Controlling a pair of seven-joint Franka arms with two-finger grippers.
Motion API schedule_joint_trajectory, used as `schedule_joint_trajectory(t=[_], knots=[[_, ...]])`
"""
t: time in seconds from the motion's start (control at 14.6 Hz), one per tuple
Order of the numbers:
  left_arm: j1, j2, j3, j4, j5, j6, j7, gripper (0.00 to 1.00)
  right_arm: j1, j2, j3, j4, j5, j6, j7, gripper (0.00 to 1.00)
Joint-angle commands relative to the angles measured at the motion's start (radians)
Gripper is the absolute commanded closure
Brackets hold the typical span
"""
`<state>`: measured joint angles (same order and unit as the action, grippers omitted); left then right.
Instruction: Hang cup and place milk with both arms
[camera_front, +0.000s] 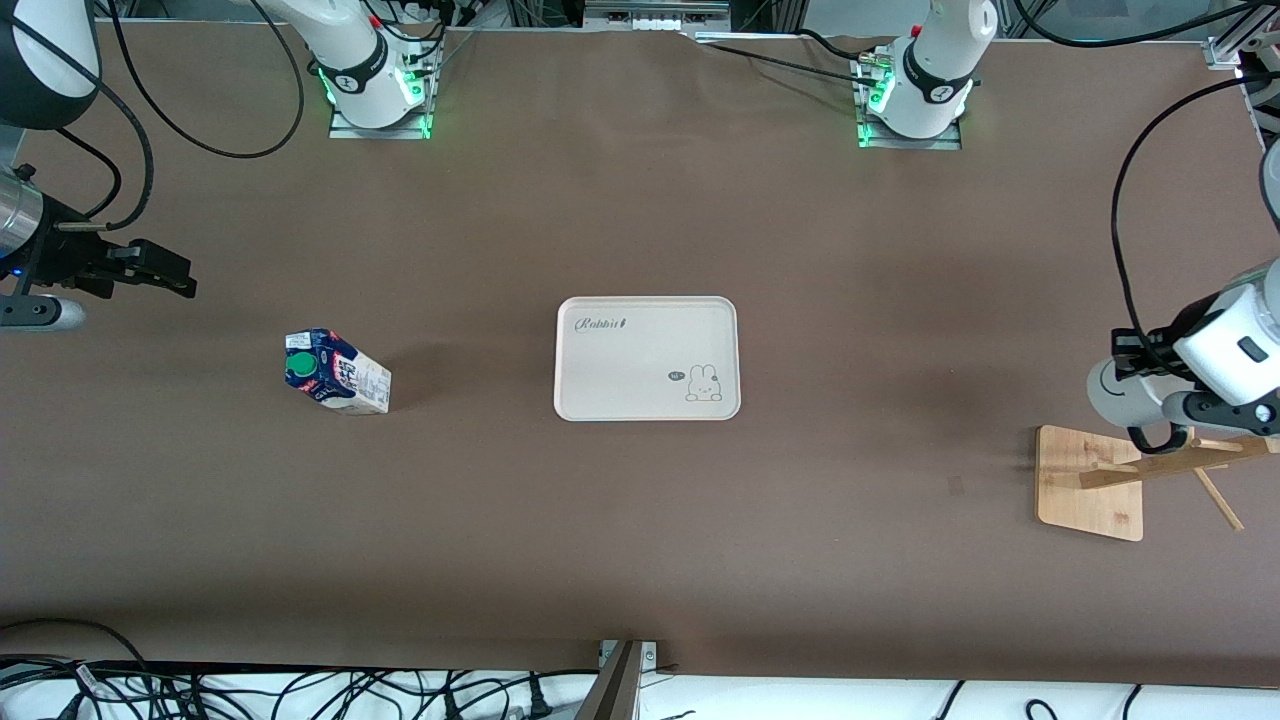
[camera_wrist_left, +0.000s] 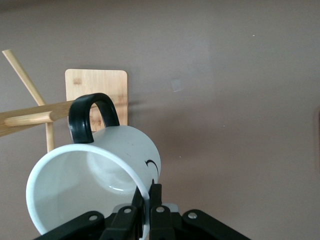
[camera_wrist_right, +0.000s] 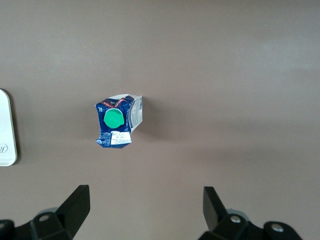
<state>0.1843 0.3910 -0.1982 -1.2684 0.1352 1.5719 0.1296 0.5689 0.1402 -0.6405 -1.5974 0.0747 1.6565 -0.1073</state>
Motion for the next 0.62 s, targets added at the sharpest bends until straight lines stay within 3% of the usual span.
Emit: schedule_joint_trajectory(t=[0.0,0.07,0.14,0.41,0.55], knots=[[0.026,0.028,-0.003,0.043,-0.022,-0.003,0.065,1.00,-0.260,0.016,0.252,0.039,-0.015,-0.029,-0.031,0.00],[0.030,0.038,-0.003,0.053,-0.022,-0.003,0.079,1.00,-0.409,0.010,0.409,0.054,-0.053,-0.043,-0.031,0.00],[0.034,0.046,-0.003,0.061,-0.022,-0.001,0.088,1.00,-0.475,0.003,0.494,0.057,-0.084,-0.052,-0.025,0.00],[0.053,0.060,-0.001,0.087,-0.020,-0.001,0.139,1.00,-0.589,-0.031,0.594,0.056,-0.101,-0.043,-0.017,0.00],[0.066,0.063,-0.001,0.089,-0.019,-0.001,0.172,1.00,-0.607,-0.036,0.590,0.057,-0.093,-0.043,-0.012,0.00]])
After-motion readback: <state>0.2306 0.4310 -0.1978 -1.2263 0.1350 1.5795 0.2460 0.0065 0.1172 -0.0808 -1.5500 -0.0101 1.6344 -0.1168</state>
